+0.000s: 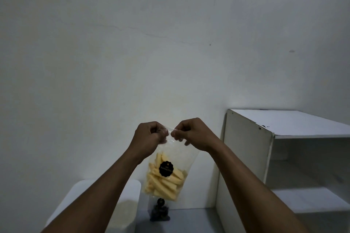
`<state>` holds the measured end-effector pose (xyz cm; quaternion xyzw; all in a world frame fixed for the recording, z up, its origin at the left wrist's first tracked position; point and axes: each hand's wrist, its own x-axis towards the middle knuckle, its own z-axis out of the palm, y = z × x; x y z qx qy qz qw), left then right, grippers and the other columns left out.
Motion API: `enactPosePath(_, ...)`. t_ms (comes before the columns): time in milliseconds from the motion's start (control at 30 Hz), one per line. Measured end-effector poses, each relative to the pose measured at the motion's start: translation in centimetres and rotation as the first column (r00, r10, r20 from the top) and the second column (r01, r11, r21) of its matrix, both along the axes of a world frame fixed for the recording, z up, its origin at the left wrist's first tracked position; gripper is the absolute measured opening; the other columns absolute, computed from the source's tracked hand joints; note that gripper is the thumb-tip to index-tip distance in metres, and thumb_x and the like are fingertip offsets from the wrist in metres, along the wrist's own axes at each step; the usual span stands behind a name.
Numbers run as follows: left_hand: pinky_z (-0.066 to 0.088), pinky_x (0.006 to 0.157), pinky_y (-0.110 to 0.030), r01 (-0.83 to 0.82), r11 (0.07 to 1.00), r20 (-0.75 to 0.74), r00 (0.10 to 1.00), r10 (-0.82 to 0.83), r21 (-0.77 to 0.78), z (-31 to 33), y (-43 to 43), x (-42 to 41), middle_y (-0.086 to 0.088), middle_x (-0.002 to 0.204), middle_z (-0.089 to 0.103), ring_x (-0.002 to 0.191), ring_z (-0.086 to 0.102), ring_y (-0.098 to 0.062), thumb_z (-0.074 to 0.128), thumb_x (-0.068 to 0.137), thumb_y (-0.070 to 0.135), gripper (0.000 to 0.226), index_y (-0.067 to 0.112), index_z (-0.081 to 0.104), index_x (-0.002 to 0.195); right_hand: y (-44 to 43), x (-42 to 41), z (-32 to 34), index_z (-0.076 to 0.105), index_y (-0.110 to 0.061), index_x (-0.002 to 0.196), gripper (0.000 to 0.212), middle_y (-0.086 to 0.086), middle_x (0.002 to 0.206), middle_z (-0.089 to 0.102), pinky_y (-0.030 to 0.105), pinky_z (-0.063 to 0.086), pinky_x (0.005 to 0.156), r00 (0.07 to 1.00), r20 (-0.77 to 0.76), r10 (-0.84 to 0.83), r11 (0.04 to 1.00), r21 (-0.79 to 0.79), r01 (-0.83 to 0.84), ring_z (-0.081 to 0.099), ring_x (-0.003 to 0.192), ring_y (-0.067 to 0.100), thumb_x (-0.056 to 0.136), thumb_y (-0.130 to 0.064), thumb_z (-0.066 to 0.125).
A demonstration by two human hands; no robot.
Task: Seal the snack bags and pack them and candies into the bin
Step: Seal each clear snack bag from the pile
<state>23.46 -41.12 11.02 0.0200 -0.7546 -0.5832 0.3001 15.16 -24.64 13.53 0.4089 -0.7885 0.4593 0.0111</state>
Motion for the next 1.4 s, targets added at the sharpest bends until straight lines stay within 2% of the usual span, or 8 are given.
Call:
enactPosePath(167,0.062,0.073,-0.037,0.079,0.996,0.022,0.997,-0.08,0.037,0.0,0.4,-0.4,-0.014,0.087,0.071,0.074,0.065,-0.018,0.064,0.091,0.006,0.01,0.0,0.072,0.088,-0.1,-0.9,0.3,0.072,-0.013,0.08,0.014,0.004,0.075,0.072,0.04,0.054,0.066,0.997,-0.063,-0.037,0.999,0.034,0.039,0.061,0.067,0.013,0.089,-0.022,0.067)
enactPosePath(267,0.059,0.068,-0.029,0.066,0.998,0.03,0.997,-0.066,-0.012,0.0,-0.1,-0.8,-0.013,0.085,0.073,0.074,0.066,-0.016,0.065,0.09,0.006,0.011,0.001,0.073,0.085,0.1,-1.3,0.0,0.074,-0.015,0.08,0.014,0.005,0.076,0.073,0.033,0.053,0.063,0.998,-0.049,-0.047,0.999,-0.01,0.046,0.063,0.067,0.011,0.088,-0.026,0.071)
enactPosePath(433,0.06,0.071,-0.032,0.033,0.993,0.011,0.999,-0.034,0.117,0.1,-1.1,-1.3,-0.013,0.086,0.073,0.076,0.066,-0.018,0.065,0.089,0.002,0.009,-0.001,0.072,0.083,1.1,-1.9,-0.8,0.073,-0.004,0.089,0.015,0.006,0.08,0.073,0.029,0.055,0.064,0.996,0.094,-0.011,0.997,-0.08,0.018,0.066,0.071,0.009,0.092,-0.017,0.068)
enactPosePath(633,0.058,0.074,-0.03,0.18,0.968,0.111,0.973,-0.201,0.176,0.3,-0.8,-1.9,-0.007,0.095,0.077,0.081,0.07,-0.015,0.07,0.089,0.022,0.018,0.008,0.074,0.1,1.2,-2.7,-0.7,0.072,0.001,0.083,0.012,0.011,0.072,0.07,0.027,0.054,0.062,0.991,0.136,-0.016,0.987,-0.156,0.037,0.061,0.061,0.016,0.089,-0.009,0.07)
enactPosePath(933,0.06,0.078,-0.034,0.01,0.992,-0.035,0.999,-0.006,0.123,-0.1,-0.2,-3.2,-0.007,0.078,0.077,0.08,0.07,-0.02,0.073,0.086,0.01,0.009,0.009,0.077,0.078,1.9,-3.2,-1.8,0.066,0.006,0.094,0.017,0.016,0.084,0.073,0.033,0.06,0.068,0.943,0.323,0.084,0.955,-0.298,0.017,0.071,0.074,0.019,0.092,-0.011,0.067)
enactPosePath(1133,0.061,0.076,-0.035,0.165,0.967,0.098,0.978,-0.186,0.192,0.8,-0.3,-3.0,-0.012,0.09,0.077,0.086,0.072,-0.022,0.076,0.083,0.02,0.019,0.004,0.075,0.093,1.8,-3.7,-1.8,0.066,0.006,0.082,0.011,0.022,0.072,0.068,0.029,0.056,0.058,0.969,0.245,-0.011,0.947,-0.309,0.089,0.062,0.052,0.016,0.091,-0.002,0.067)
enactPosePath(1233,0.059,0.076,-0.031,0.17,0.977,0.164,0.968,-0.189,0.128,1.0,-0.3,-3.2,-0.01,0.09,0.077,0.084,0.073,-0.02,0.079,0.08,0.02,0.02,0.005,0.076,0.093,2.1,-3.9,-1.6,0.07,0.004,0.083,0.008,0.023,0.077,0.073,0.032,0.059,0.063,0.968,0.252,0.015,0.941,-0.331,0.072,0.066,0.058,0.02,0.087,-0.003,0.072)
enactPosePath(1400,0.058,0.08,-0.033,0.068,0.991,0.061,0.995,-0.075,0.118,0.9,-0.3,-3.7,-0.015,0.081,0.076,0.076,0.07,-0.02,0.081,0.077,0.011,0.009,0.003,0.077,0.078,2.1,-3.6,-2.2,0.067,0.001,0.09,0.01,0.024,0.09,0.074,0.04,0.06,0.076,0.935,0.34,0.098,0.919,-0.391,0.046,0.072,0.078,0.027,0.09,-0.009,0.07)
